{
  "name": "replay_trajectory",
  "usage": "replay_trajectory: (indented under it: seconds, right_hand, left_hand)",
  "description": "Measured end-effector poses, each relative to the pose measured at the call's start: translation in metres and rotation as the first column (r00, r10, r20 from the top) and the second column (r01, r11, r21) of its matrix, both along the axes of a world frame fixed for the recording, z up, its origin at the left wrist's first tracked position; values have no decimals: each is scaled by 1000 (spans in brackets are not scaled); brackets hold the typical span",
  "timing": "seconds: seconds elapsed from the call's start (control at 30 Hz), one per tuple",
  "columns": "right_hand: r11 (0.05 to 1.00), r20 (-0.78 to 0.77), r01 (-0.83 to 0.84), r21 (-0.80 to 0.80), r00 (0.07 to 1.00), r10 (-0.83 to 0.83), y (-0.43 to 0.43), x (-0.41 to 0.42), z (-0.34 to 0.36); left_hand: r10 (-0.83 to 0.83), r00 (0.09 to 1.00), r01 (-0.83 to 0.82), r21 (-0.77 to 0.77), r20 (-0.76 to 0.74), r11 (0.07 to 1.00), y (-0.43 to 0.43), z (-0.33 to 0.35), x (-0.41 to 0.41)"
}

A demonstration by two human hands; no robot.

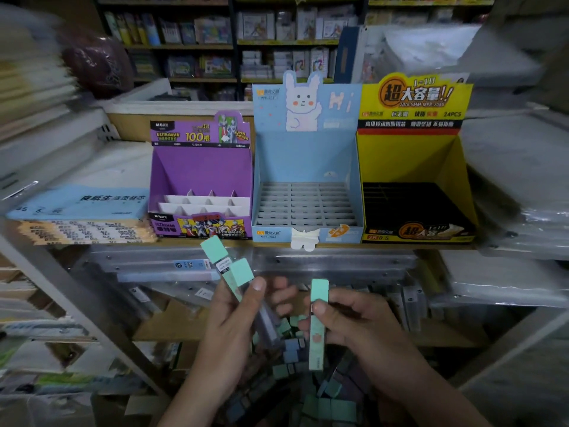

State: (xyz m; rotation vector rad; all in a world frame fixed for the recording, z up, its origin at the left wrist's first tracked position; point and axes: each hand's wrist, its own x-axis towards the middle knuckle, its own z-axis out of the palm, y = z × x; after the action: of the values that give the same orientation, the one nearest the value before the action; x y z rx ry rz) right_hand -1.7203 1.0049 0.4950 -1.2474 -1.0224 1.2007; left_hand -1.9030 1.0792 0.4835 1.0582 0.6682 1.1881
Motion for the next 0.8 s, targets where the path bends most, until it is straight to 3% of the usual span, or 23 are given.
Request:
replay_trajectory:
  seconds: [0.17, 0.43, 0.57, 0.8]
  right_hand:
    - [982, 197, 13, 189, 979, -51, 3, 4, 59]
    - [889, 306, 114, 443, 913, -269, 63, 10, 125]
    - [859, 331, 188, 477, 866, -374, 106, 9, 142]
    - [869, 386, 214, 446, 830, -403, 162, 10, 149]
  left_hand:
    - [4, 997, 9, 175, -72, 984, 10, 24, -16]
    - [7, 999, 1, 152, -48, 988, 30, 62, -16]
    - [-41, 999, 42, 151, -11, 988, 38, 75, -14]
    - [-100, 989, 94, 61, 108, 994, 48, 85, -19]
